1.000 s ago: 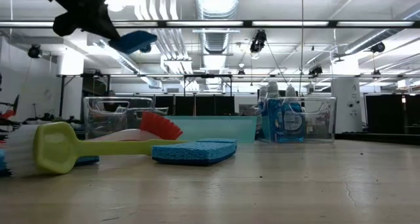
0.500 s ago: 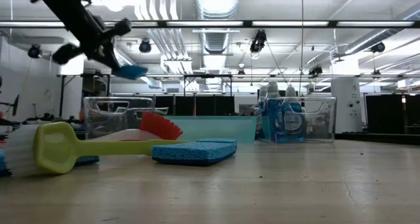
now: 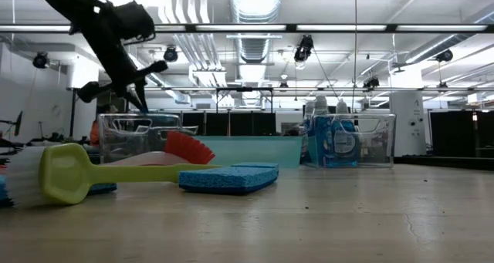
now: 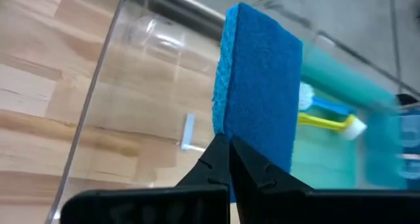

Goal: Pick & Place Kitchen Sink Supplies
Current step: Put the blue sponge wipe into the left transparent bin

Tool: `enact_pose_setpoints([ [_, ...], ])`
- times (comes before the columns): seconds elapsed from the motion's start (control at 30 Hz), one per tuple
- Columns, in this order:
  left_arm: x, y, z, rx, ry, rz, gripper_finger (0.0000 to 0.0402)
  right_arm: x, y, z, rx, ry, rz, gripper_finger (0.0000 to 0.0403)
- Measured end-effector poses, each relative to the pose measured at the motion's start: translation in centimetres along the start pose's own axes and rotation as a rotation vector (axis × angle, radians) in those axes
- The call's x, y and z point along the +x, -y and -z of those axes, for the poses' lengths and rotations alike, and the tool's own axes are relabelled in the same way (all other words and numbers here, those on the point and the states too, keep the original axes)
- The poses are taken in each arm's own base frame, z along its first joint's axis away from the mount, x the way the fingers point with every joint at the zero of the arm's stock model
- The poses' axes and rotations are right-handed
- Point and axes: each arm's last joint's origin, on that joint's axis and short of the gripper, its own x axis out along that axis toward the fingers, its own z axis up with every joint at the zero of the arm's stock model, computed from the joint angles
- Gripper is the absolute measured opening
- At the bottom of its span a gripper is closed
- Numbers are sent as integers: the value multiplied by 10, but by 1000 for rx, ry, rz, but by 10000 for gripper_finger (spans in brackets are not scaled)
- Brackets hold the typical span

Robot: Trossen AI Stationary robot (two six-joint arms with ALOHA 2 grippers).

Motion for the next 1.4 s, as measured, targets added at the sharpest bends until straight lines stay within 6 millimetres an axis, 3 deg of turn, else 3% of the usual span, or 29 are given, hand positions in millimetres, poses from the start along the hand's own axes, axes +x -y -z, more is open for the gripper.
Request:
enact_pose_setpoints([
  [0.27,27,-1,-15,39,-174,-19,1,0,0,4,-26,-37,3,8],
  [0.57,40,2,-18,23,-184,-77,19,-1,1,4,-87,-36,3,8],
  [0.8,46,-6,-13,37,-236,-172,21,-1,1,3,-105,-36,4,8],
  [1.23,51,-8,-11,-16,-244,-197,22,-1,1,3,-136,-35,5,8],
  [1.4,50,-8,-11,27,-249,-193,54,-1,1,3,-129,-35,5,8],
])
